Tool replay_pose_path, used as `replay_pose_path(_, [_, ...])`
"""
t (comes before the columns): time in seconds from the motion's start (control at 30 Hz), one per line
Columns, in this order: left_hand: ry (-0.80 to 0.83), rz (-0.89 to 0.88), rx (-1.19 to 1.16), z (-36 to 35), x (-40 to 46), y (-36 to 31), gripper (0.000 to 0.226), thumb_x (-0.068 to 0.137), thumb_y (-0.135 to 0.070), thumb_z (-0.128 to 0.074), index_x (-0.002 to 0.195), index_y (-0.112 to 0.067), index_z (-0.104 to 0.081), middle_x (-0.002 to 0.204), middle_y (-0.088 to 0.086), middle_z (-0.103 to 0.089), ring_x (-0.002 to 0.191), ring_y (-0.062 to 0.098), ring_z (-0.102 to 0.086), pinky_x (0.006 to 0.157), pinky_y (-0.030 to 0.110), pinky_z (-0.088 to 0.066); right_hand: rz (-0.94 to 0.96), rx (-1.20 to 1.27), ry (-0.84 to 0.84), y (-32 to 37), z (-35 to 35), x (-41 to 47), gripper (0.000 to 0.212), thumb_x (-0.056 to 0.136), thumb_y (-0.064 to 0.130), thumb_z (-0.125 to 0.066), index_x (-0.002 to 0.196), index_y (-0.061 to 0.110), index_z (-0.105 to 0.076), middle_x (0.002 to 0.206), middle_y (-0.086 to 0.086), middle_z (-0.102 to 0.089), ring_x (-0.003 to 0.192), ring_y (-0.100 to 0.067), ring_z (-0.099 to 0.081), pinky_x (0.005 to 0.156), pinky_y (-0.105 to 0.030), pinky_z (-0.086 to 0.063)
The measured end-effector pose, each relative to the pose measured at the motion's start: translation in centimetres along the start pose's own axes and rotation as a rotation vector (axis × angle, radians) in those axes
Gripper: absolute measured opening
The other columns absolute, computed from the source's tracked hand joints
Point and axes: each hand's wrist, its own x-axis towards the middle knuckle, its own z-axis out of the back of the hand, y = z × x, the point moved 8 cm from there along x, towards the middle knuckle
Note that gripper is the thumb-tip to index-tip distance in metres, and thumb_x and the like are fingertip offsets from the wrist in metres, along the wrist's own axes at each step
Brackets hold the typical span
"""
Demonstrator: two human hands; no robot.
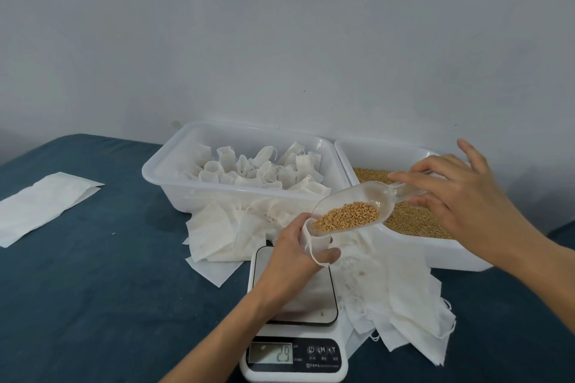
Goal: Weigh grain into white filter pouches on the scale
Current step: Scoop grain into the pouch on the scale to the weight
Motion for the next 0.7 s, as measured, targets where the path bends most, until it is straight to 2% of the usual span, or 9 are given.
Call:
replay_pose_path(0.2, [-0.011,-0.016,0.012,0.09,0.14,0.00,0.047,0.067,-0.036,-0.086,0.110,-0.046,-0.066,0.101,-0.008,-0.073,0.093,0.010,-0.070,0.079,0.023,-0.052,-0.007,0.009,0.001,-0.09,0.00,-0.11,0.047,0.078,0.005,-0.081,0.122,0.016,-0.073,0.100,-0.004,-0.067,0.092,-0.031,-0.068,0.112,-0.070,-0.026])
replay_pose_path(0.4, [-0.002,-0.035,-0.003,0.01,0.05,-0.31,0.046,0.069,-0.032,-0.086,0.109,-0.040,-0.066,0.091,-0.011,-0.073,0.082,0.004,-0.070,0.070,0.016,-0.052,-0.005,0.005,0.010,-0.01,0.01,-0.06,0.047,0.078,0.005,-0.081,0.123,0.016,-0.073,0.101,-0.005,-0.067,0.094,-0.031,-0.068,0.112,-0.070,-0.026])
replay_pose_path(0.7, [0.002,-0.029,0.009,0.11,0.02,-0.30,0.045,0.069,-0.034,-0.086,0.109,-0.041,-0.067,0.096,-0.009,-0.074,0.088,0.007,-0.071,0.073,0.017,-0.052,-0.011,0.007,0.008,0.24,0.14,-0.04,0.045,0.079,0.005,-0.080,0.122,0.014,-0.073,0.100,-0.007,-0.068,0.094,-0.033,-0.068,0.112,-0.071,-0.026])
